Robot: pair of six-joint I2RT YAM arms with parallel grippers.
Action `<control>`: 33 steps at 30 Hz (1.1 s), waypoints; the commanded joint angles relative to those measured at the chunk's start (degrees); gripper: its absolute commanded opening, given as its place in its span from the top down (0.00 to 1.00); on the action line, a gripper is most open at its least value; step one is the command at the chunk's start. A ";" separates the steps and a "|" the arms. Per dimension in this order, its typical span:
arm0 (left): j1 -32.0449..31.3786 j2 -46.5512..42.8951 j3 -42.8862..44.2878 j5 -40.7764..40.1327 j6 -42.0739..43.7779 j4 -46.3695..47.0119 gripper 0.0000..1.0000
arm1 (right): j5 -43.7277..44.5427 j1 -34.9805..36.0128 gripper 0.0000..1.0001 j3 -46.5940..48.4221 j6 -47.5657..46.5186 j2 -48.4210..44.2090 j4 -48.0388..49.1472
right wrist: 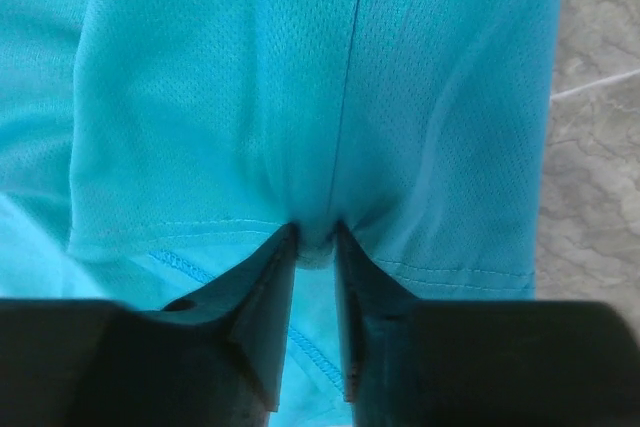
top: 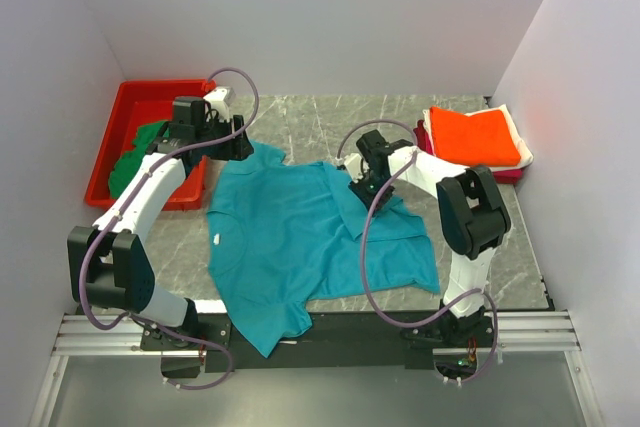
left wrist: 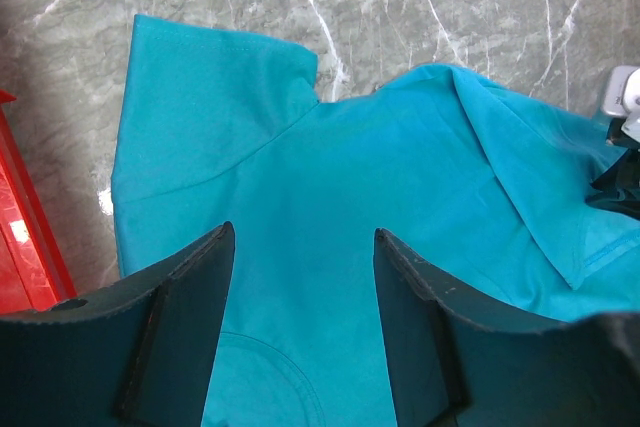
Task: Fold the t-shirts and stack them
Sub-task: Flatten the tshirt out
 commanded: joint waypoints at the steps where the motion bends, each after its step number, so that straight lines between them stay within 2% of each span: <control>1: -0.10 -0.71 0.16 0.50 1.02 0.79 0.37 | 2.46 0.74 0.76 -0.43 0.54 -1.17 1.36; 4: -0.10 -0.62 0.16 0.58 1.02 0.71 0.37 | 3.34 0.74 0.99 -0.26 0.37 -3.01 1.28; 5: -0.10 -0.53 0.16 0.50 1.11 0.79 0.37 | 3.52 0.74 1.00 0.27 0.28 -3.97 1.10; 13: -0.10 -0.62 0.16 0.15 1.11 0.88 0.37 | 8.17 -0.40 1.00 3.35 -1.39 -9.60 -1.71; 18: -0.01 -0.88 -0.10 -0.56 0.76 1.58 0.37 | 11.24 -4.17 1.00 6.86 -3.41 -9.96 -1.45; 23: 1.65 1.22 0.33 -0.29 -0.38 3.34 0.37 | 16.08 -7.61 1.00 14.66 -5.52 -4.18 0.83; 26: 4.11 5.78 3.14 0.06 -1.96 3.52 0.36 | 19.24 -9.02 1.00 19.15 -7.19 0.39 3.03; 29: 5.43 8.69 7.53 -0.12 -3.54 3.52 0.36 | 22.23 -9.81 1.00 23.28 -8.77 4.87 5.31; 33: 5.44 17.12 14.31 -1.70 -4.25 3.78 0.36 | 21.71 -10.51 1.00 27.25 -9.83 9.19 7.07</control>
